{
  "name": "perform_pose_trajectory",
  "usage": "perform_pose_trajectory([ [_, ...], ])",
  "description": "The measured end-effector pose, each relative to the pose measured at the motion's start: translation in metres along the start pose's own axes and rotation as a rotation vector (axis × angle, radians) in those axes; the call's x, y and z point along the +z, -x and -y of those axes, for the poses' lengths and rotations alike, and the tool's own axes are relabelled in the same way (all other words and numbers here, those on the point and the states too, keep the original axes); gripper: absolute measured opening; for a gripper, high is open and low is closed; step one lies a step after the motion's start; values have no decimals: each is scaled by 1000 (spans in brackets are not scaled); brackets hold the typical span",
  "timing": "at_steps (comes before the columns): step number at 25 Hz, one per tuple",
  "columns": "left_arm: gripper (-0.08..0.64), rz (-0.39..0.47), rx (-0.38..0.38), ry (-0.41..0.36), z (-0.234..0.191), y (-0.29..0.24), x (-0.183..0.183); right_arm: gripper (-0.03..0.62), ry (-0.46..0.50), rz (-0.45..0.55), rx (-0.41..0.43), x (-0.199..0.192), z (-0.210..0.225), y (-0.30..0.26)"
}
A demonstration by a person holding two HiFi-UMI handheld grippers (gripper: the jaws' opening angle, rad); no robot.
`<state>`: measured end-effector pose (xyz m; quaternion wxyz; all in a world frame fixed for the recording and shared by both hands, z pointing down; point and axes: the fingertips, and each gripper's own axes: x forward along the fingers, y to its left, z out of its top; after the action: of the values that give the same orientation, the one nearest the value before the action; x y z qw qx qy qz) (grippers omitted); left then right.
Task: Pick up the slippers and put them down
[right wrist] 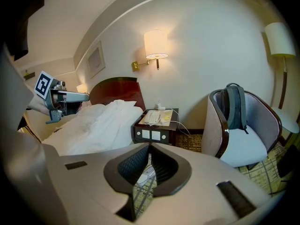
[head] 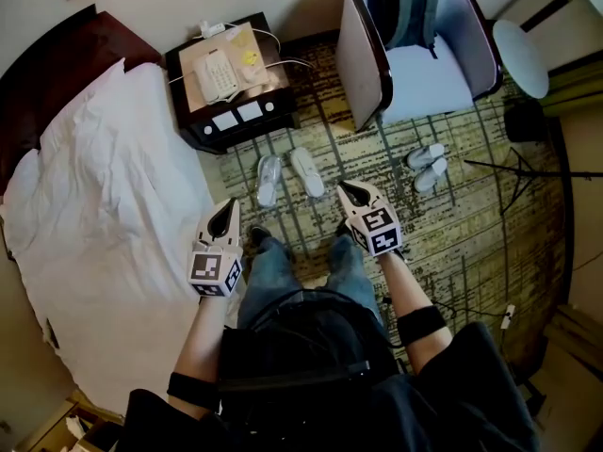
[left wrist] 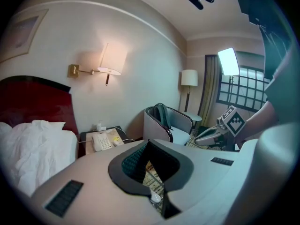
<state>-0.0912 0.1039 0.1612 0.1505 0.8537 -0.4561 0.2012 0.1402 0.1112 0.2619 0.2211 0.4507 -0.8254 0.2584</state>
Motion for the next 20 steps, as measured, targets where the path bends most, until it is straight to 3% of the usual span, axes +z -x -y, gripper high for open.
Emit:
perform_pose_trajectory([
  [7,0,-21,-62,-48,0,-28,-21,35,-125,-43,-55,-55,35,-34],
  [11,0,-37,-101,-73,-7,-55,-58,66,-245,-86,-70,-103,61,-66],
  [15,0,-76,-130,-95,-10,-97,-100,180,-352,-131,-29,-160,75,-112],
  [20,0,-97,-157,-117,-3,-161,-157,313,-417,-180,60,-231,87,-174],
])
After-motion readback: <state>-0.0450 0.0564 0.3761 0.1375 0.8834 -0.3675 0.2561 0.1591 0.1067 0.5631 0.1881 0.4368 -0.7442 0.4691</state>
